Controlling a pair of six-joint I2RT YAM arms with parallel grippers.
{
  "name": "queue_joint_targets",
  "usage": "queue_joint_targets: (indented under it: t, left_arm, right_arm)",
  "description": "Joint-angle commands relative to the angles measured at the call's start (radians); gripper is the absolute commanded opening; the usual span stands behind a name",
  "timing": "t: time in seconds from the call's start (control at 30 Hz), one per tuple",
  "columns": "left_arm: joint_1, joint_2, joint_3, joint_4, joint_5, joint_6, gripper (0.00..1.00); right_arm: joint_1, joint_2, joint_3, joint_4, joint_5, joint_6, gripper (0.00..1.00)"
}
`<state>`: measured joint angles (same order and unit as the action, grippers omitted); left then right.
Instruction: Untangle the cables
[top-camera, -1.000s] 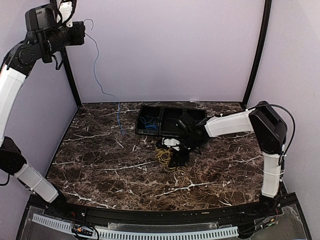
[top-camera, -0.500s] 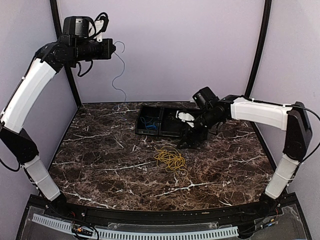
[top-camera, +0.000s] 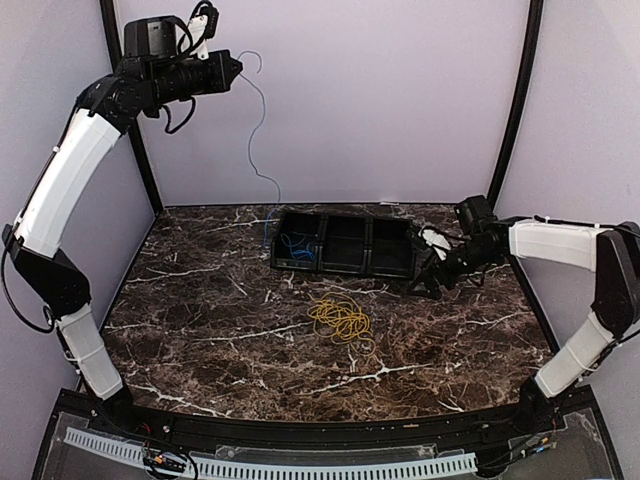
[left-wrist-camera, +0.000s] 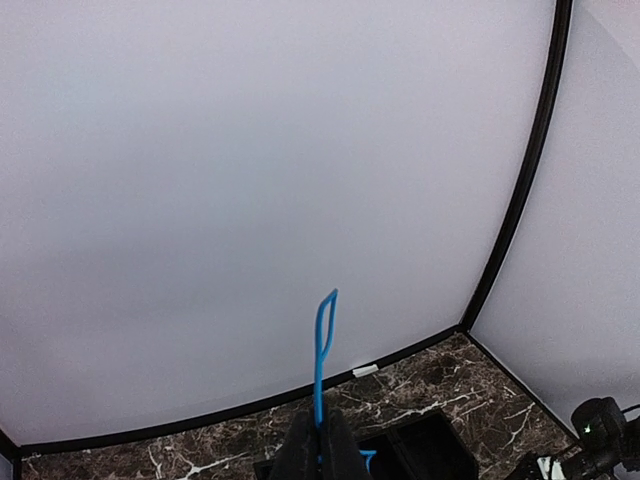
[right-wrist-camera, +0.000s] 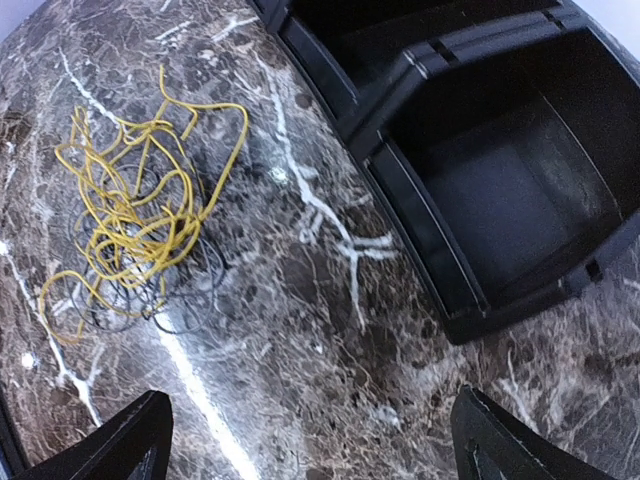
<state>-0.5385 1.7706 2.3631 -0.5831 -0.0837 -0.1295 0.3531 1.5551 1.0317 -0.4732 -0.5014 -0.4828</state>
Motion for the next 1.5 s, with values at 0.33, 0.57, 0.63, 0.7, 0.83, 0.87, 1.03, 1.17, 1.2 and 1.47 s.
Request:
queue_joint_targets:
  t: [0.33, 0.57, 0.63, 0.7, 0.83, 0.87, 1.03, 1.17, 1.2, 1.47]
  left_arm:
    - [0.006, 0.066, 0.057, 0.218, 0.133, -0.048, 0.00]
    - [0.017, 0.123, 0.046, 0.232, 0.116, -0.044, 0.00]
    - [0.019, 0.140, 0.014, 0.235, 0.113, -0.047, 0.00]
    - [0.021, 0.152, -0.026, 0.240, 0.110, -0.056, 0.00]
    - [0.023, 0.168, -0.104, 0.238, 0.133, -0.083, 0.00]
    - [0.023, 0.167, -0.118, 0.239, 0.147, -0.095, 0.00]
    - [0.023, 0.167, -0.233, 0.255, 0.207, -0.151, 0.00]
    - [0.023, 0.168, -0.332, 0.296, 0.243, -0.189, 0.00]
    - [0.023, 0.169, -0.367, 0.316, 0.246, -0.195, 0.00]
    - [0.023, 0.253, -0.462, 0.300, 0.242, -0.221, 0.00]
  right_arm:
    - [-0.046, -0.016, -0.174, 0.188, -0.049, -0.014, 0.99]
    - [-0.046, 0.009, -0.172, 0.183, -0.057, -0.022, 0.99]
    - [-0.046, 0.015, -0.173, 0.181, -0.056, -0.024, 0.99]
    - [-0.046, 0.021, -0.171, 0.178, -0.057, -0.026, 0.99]
    - [-0.046, 0.027, -0.168, 0.176, -0.057, -0.028, 0.99]
    - [-0.046, 0.030, -0.168, 0.176, -0.057, -0.028, 0.99]
    - [-0.046, 0.048, -0.160, 0.165, -0.063, -0.034, 0.99]
    - [-0.046, 0.061, -0.153, 0.155, -0.074, -0.038, 0.98]
    - [-0.046, 0.063, -0.151, 0.154, -0.075, -0.038, 0.98]
    - [-0.046, 0.079, -0.145, 0.139, -0.082, -0.047, 0.99]
